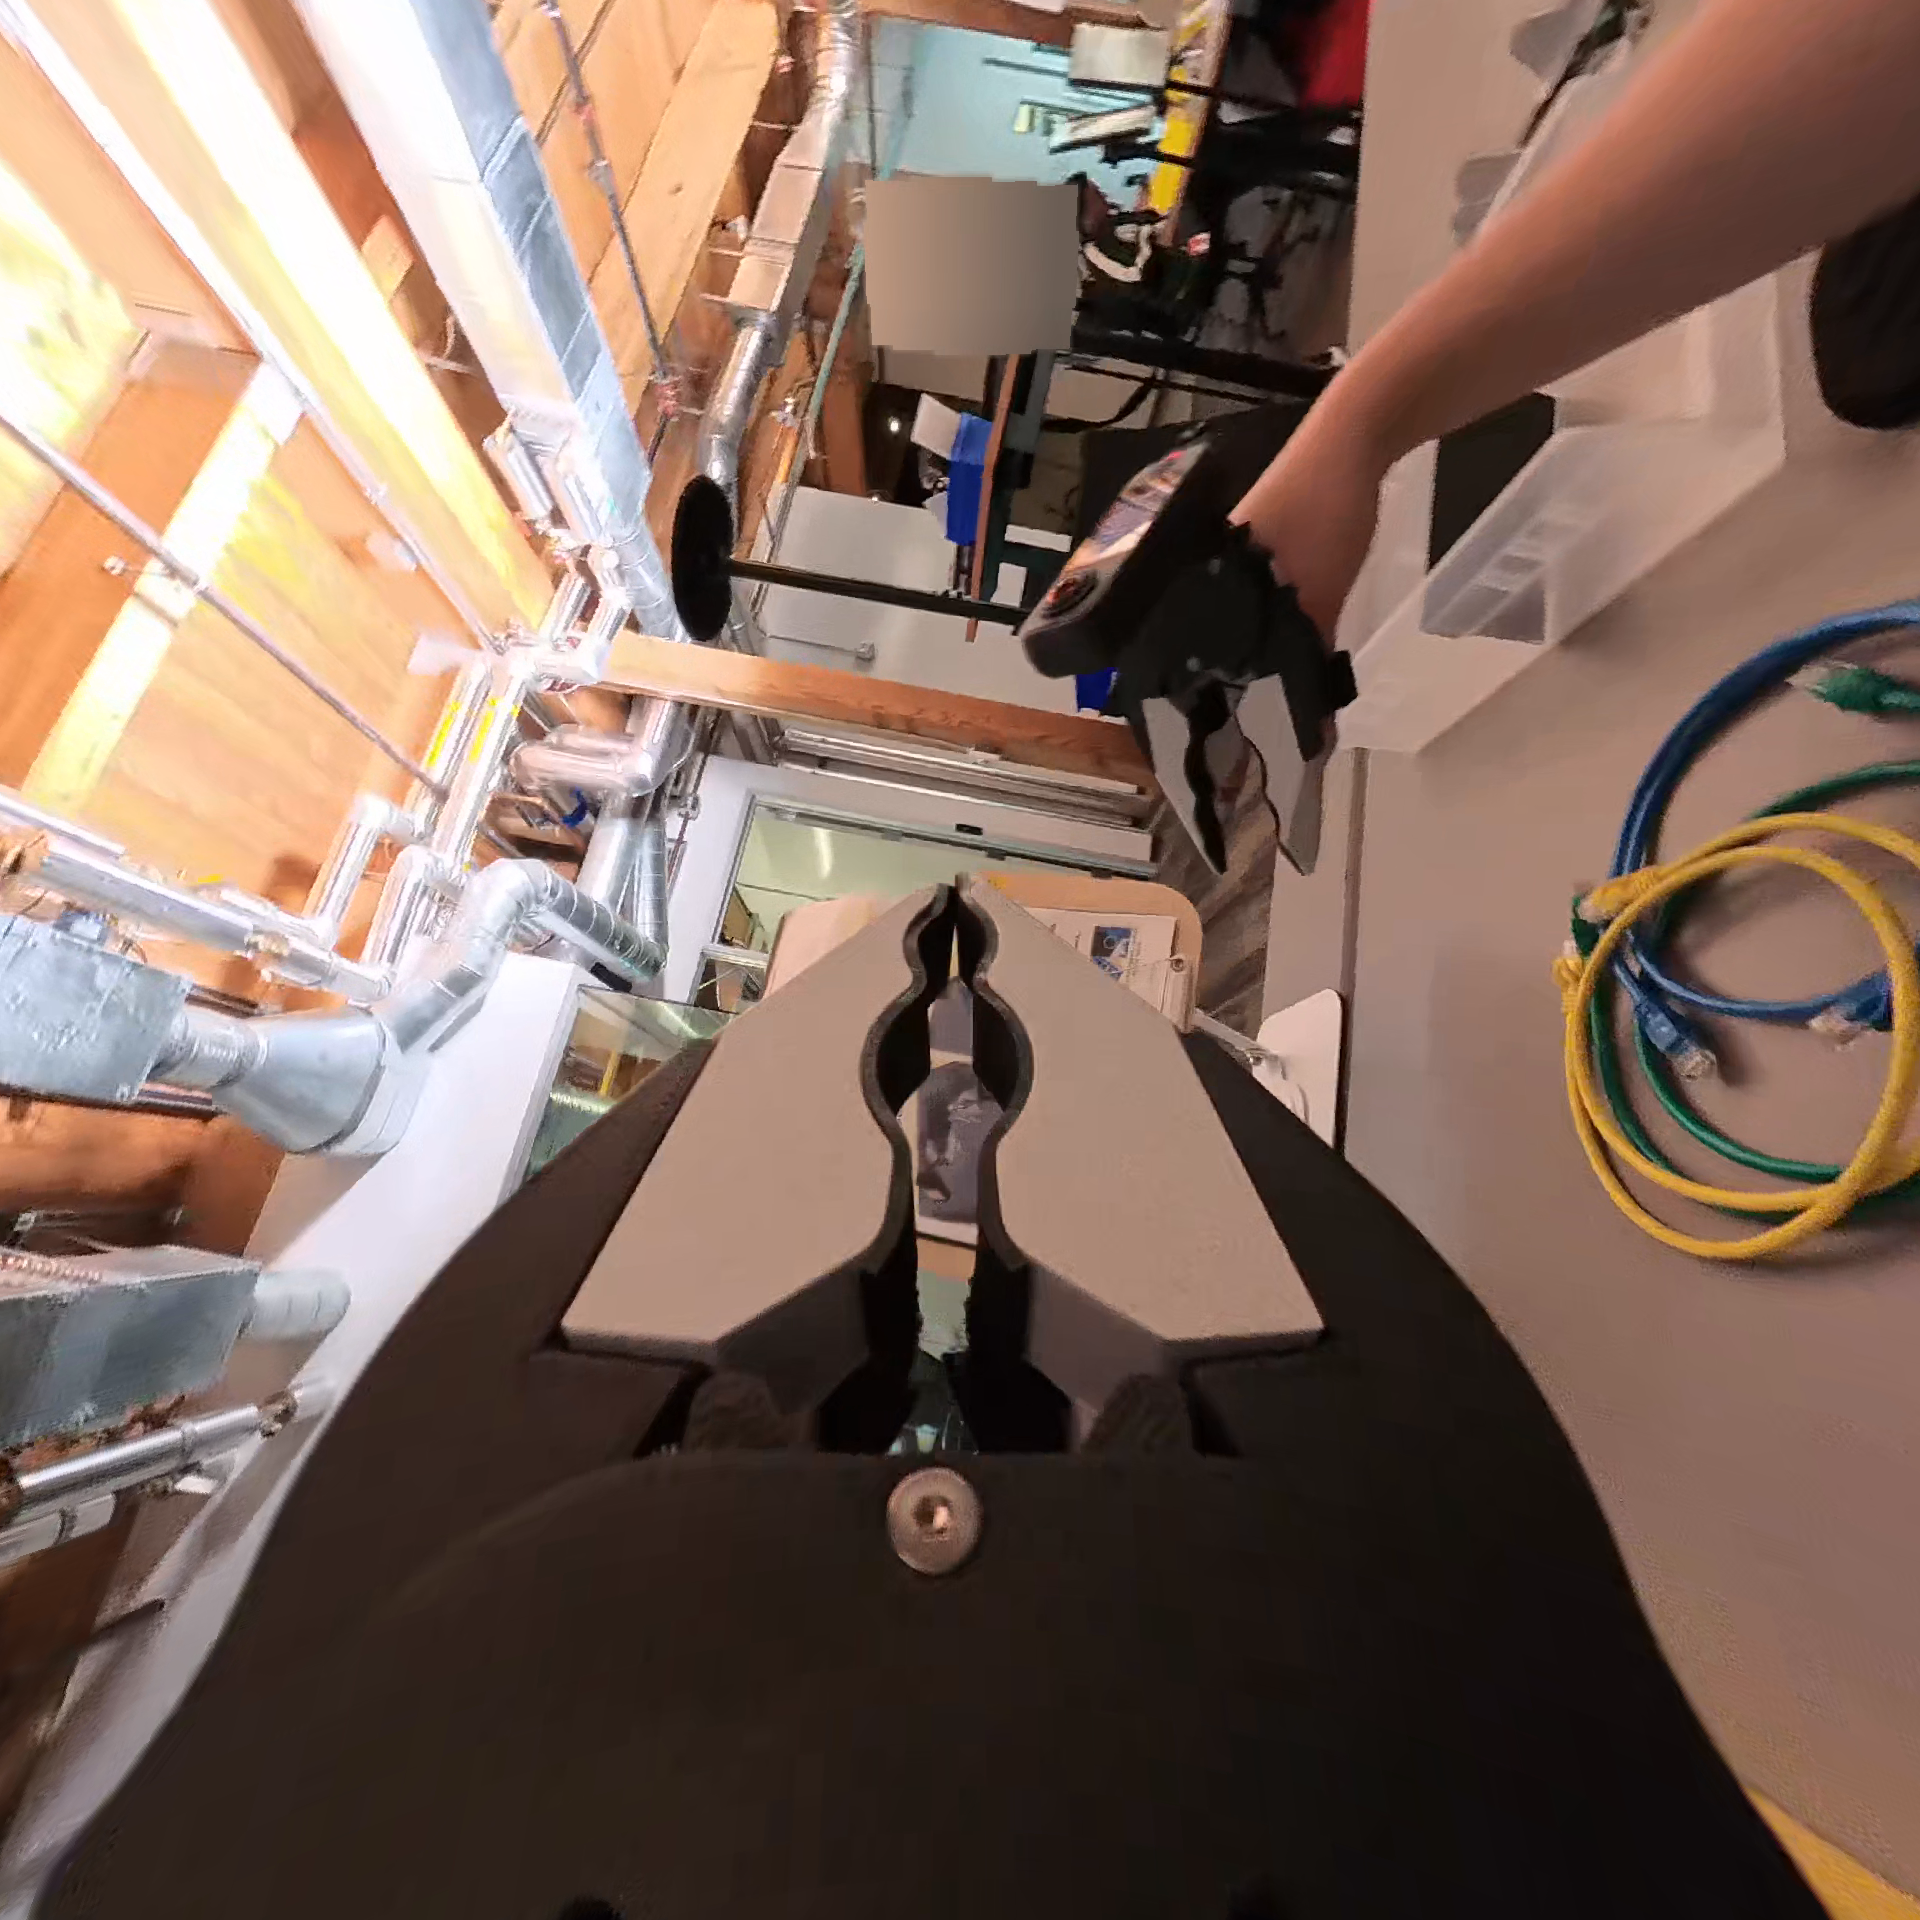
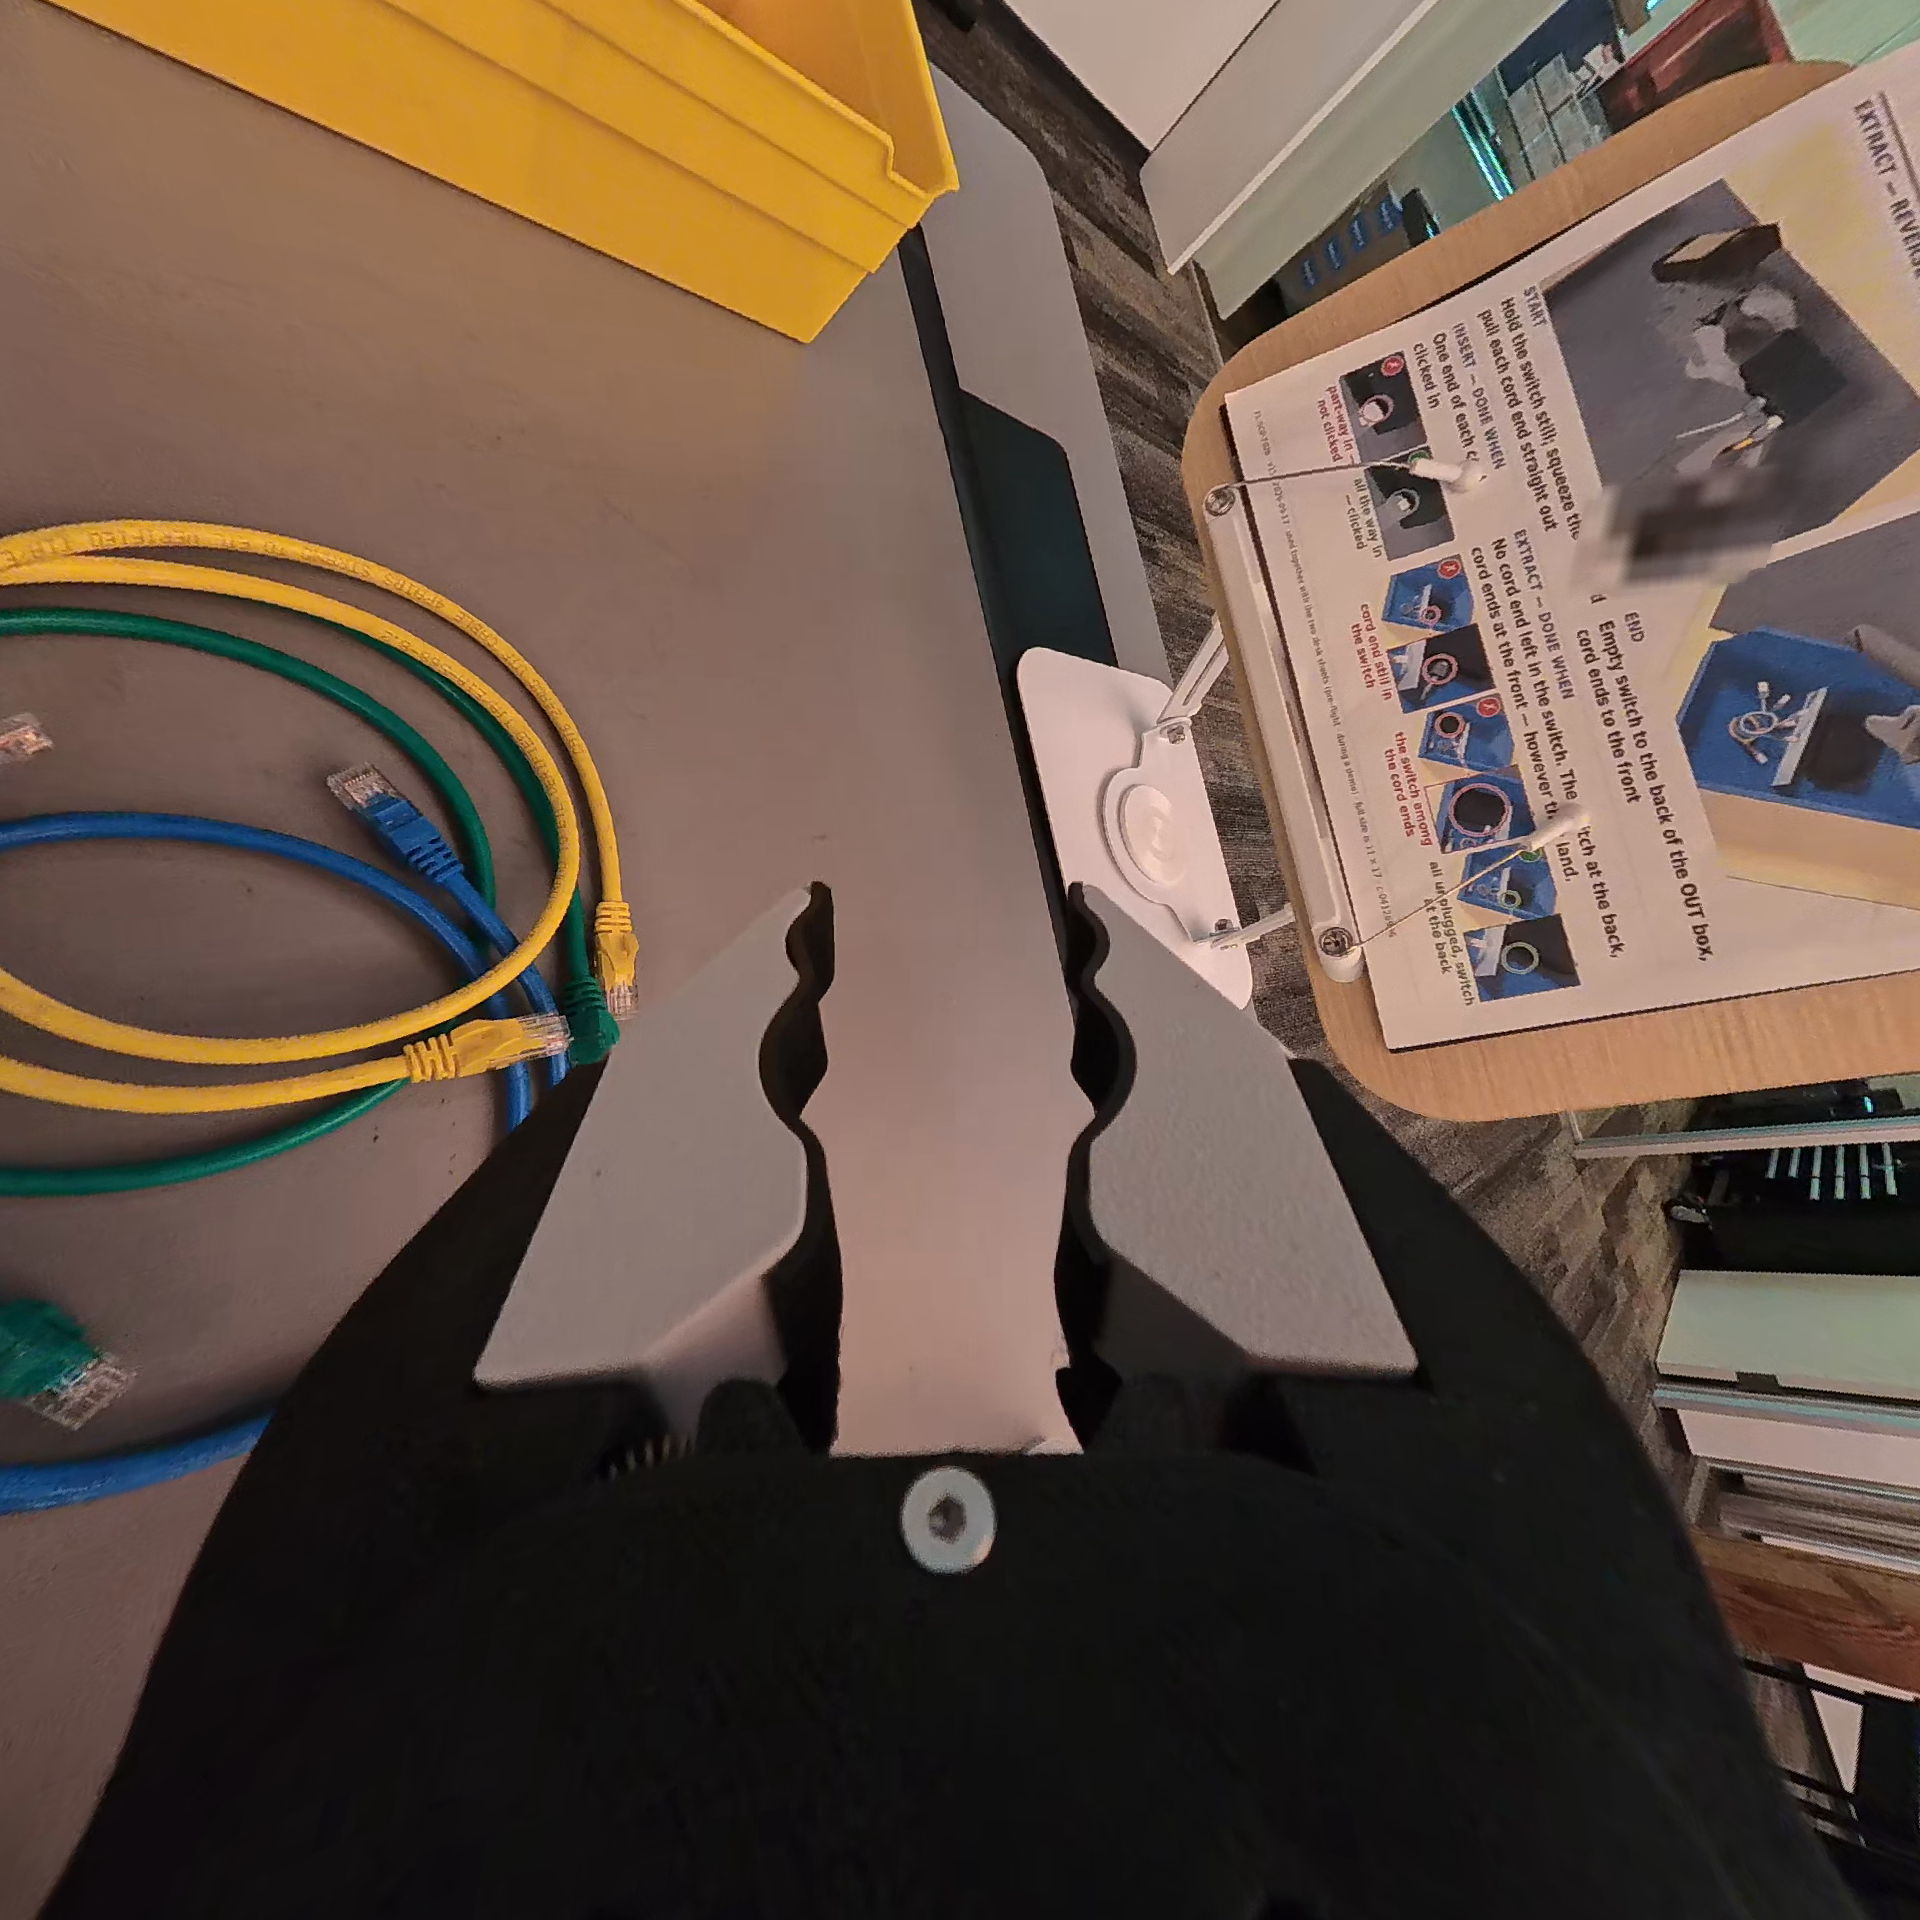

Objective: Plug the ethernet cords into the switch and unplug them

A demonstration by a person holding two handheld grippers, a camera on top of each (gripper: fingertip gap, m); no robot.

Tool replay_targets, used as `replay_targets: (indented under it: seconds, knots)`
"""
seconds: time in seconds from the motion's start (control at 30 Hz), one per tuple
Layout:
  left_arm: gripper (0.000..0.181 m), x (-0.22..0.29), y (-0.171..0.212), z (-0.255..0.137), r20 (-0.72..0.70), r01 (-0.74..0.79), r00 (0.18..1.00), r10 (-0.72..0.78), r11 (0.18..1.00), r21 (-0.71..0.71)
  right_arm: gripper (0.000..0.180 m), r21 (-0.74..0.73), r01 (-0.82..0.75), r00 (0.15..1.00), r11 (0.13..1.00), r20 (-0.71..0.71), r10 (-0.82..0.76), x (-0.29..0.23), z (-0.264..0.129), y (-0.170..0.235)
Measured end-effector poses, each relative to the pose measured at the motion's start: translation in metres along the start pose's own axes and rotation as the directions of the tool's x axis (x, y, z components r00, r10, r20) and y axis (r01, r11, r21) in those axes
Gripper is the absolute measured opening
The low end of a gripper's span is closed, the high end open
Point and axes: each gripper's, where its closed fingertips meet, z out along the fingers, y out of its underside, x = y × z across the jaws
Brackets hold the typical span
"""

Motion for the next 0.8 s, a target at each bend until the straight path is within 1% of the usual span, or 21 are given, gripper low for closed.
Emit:
replay_targets:
  seconds: [0.17, 0.33, 0.53, 0.6, 0.67, 0.73, 0.77, 0.8]
  knots:
    - [0.0, 0.007, -0.001, 0.0, -0.003, -0.098, 0.995, 0.098, 0.995, -0.012, 0.044, -0.003, 0.005, 1.0, 1.0, 0.002, -0.005, -0.001, 0.001, 0.0]
    - [0.0, 0.011, 0.003, 0.001, -0.006, -0.199, 0.98, 0.199, 0.978, -0.06, 0.045, -0.006, 0.003, 1.0, 1.0, 0.0, -0.003, -0.001, 0.001, 0.001]
    - [0.0, 0.013, 0.009, 0.002, -0.013, -0.258, 0.966, 0.258, 0.96, -0.105, 0.045, -0.007, 0.0, 1.0, 1.0, 0.0, 0.0, 0.0, 0.001, 0.002]
    - [0.0, 0.009, 0.015, 0.001, 0.005, -0.252, 0.967, 0.255, 0.958, -0.137, 0.045, -0.007, -0.001, 1.0, 1.0, 0.002, 0.001, 0.0, 0.001, 0.002]
    - [0.0, -0.007, 0.035, -0.002, 0.067, -0.154, 0.983, 0.17, 0.969, -0.194, 0.045, -0.007, -0.002, 1.0, 1.0, 0.003, 0.002, -0.001, 0.002, 0.003]
    - [0.0, -0.028, 0.085, -0.008, 0.137, 0.048, 0.991, -0.005, 0.949, -0.312, 0.045, -0.008, -0.004, 1.0, 1.0, 0.004, 0.004, -0.001, 0.002, 0.003]
    - [0.0, -0.032, 0.119, -0.011, 0.157, 0.195, 0.977, -0.145, 0.902, -0.385, 0.045, -0.007, -0.004, 1.0, 1.0, 0.005, 0.004, -0.001, 0.002, 0.003]
    - [0.0, -0.03, 0.156, -0.016, 0.187, 0.357, 0.934, -0.305, 0.811, -0.463, 0.045, -0.007, -0.005, 1.0, 1.0, 0.007, 0.005, -0.001, 0.002, 0.003]
